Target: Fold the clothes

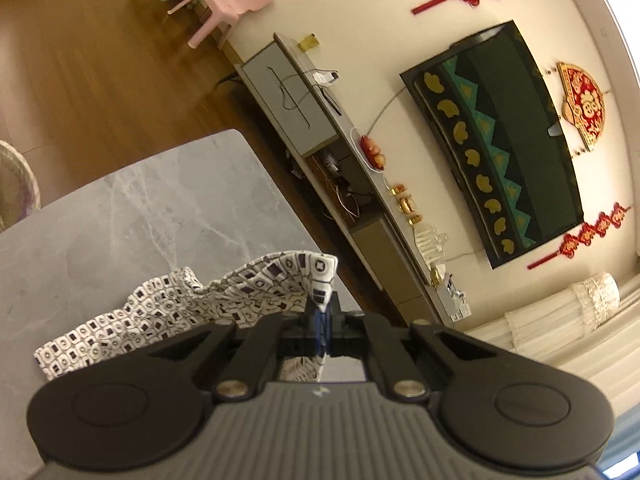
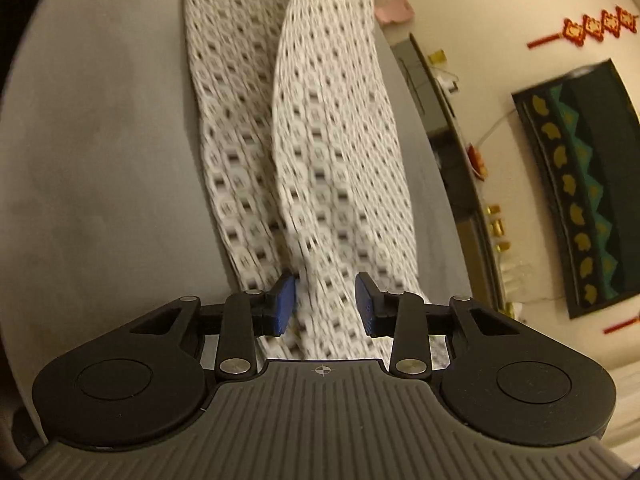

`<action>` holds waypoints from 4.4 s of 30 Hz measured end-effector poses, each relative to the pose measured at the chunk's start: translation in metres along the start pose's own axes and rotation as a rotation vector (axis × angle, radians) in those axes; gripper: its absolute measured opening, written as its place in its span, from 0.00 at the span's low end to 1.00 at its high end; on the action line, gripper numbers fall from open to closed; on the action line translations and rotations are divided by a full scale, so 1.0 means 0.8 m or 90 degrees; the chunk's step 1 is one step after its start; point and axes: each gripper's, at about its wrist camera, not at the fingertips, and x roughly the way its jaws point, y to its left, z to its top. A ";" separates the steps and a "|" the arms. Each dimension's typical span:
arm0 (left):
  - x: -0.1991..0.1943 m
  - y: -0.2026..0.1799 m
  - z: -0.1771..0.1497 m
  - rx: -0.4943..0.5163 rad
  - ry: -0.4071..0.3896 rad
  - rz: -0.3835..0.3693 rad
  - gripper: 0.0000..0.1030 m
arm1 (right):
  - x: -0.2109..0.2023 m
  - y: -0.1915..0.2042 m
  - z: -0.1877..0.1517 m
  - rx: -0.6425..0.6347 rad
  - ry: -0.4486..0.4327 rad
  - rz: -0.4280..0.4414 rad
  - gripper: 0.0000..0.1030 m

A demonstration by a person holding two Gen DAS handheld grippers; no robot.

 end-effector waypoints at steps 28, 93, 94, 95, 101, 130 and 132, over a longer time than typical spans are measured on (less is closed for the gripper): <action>0.001 0.129 -0.074 -0.057 0.063 0.027 0.03 | -0.021 -0.104 -0.113 0.955 -0.136 0.484 0.73; 0.027 0.220 -0.077 -0.036 0.128 0.119 0.02 | -0.010 -0.057 -0.158 1.249 0.037 0.375 0.00; 0.028 0.224 -0.083 -0.037 0.131 0.123 0.03 | -0.010 -0.058 -0.156 1.240 0.040 0.378 0.00; 0.029 0.226 -0.082 -0.036 0.130 0.124 0.03 | -0.011 -0.060 -0.156 1.232 0.046 0.384 0.00; 0.041 0.212 -0.071 -0.003 0.130 0.146 0.05 | -0.049 -0.119 -0.154 1.097 0.018 0.322 0.17; 0.016 0.068 -0.056 0.146 0.014 0.192 0.11 | 0.043 -0.259 -0.233 0.671 0.254 0.108 0.50; 0.074 0.066 -0.048 0.168 0.055 0.213 0.11 | 0.067 -0.260 -0.230 0.679 0.254 0.110 0.50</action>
